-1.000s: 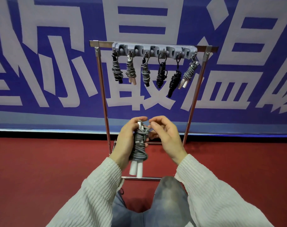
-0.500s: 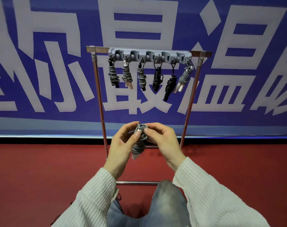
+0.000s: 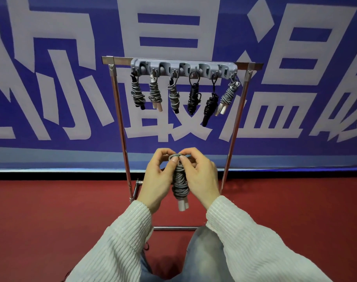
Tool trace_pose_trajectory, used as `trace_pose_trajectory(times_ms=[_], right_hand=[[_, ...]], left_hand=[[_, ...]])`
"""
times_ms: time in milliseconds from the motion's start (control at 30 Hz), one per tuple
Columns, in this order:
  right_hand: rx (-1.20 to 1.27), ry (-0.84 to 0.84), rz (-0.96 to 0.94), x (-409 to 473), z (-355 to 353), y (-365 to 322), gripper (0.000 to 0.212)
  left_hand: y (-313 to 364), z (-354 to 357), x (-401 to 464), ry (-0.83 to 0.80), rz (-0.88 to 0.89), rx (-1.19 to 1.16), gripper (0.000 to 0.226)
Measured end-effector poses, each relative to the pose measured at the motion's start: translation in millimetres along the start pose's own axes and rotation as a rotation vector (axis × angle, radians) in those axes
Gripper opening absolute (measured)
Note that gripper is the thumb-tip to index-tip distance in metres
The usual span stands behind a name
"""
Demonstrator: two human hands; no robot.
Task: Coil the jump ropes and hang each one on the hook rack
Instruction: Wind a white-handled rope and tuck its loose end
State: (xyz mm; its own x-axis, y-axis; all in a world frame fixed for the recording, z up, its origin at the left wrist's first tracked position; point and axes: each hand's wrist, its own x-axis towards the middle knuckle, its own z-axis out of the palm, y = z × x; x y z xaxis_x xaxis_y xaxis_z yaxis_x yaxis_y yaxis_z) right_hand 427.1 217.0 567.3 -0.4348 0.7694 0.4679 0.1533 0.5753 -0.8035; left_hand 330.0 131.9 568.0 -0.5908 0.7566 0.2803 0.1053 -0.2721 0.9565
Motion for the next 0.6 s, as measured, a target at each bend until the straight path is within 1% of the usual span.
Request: trace_pose_trajectory(times_ms=[67, 133, 233, 333, 400, 433, 533, 600], right_hand=[[-0.141, -0.035, 0.021, 11.8, -1.2, 1.4, 0.008], [-0.178, -0.066, 0.031, 22.8, -0.2, 2.9, 0.009], [0.019, -0.086, 0.041, 43.1, 0.4, 2.9, 0.008], [0.165, -0.124, 0.128, 68.9, -0.5, 5.5, 0.005], [0.202, -0.085, 0.157, 85.7, -2.5, 6.4, 0.008], [0.227, -0.053, 0.157, 93.4, -2.6, 5.5, 0.009], [0.374, 0.088, 0.159, 115.5, -2.9, -5.7, 0.011], [0.449, 0.193, 0.159, 133.2, -3.8, -11.5, 0.011]], left_hand=[[-2.1, 2.0, 14.8, -0.012, -0.02, 0.045, 0.002], [-2.0, 4.9, 29.1, -0.061, -0.072, 0.064, 0.001], [-0.3, 9.0, 53.4, -0.089, -0.108, 0.071, 0.005], [2.5, 12.6, 75.3, -0.049, -0.035, 0.122, 0.006], [5.5, 18.0, 89.6, -0.013, 0.038, 0.188, 0.004], [7.2, 22.6, 95.5, 0.0, 0.048, 0.19, 0.007], [16.8, 47.0, 113.0, 0.008, 0.0, 0.069, 0.018], [22.5, 66.1, 129.4, 0.041, 0.005, 0.009, 0.018]])
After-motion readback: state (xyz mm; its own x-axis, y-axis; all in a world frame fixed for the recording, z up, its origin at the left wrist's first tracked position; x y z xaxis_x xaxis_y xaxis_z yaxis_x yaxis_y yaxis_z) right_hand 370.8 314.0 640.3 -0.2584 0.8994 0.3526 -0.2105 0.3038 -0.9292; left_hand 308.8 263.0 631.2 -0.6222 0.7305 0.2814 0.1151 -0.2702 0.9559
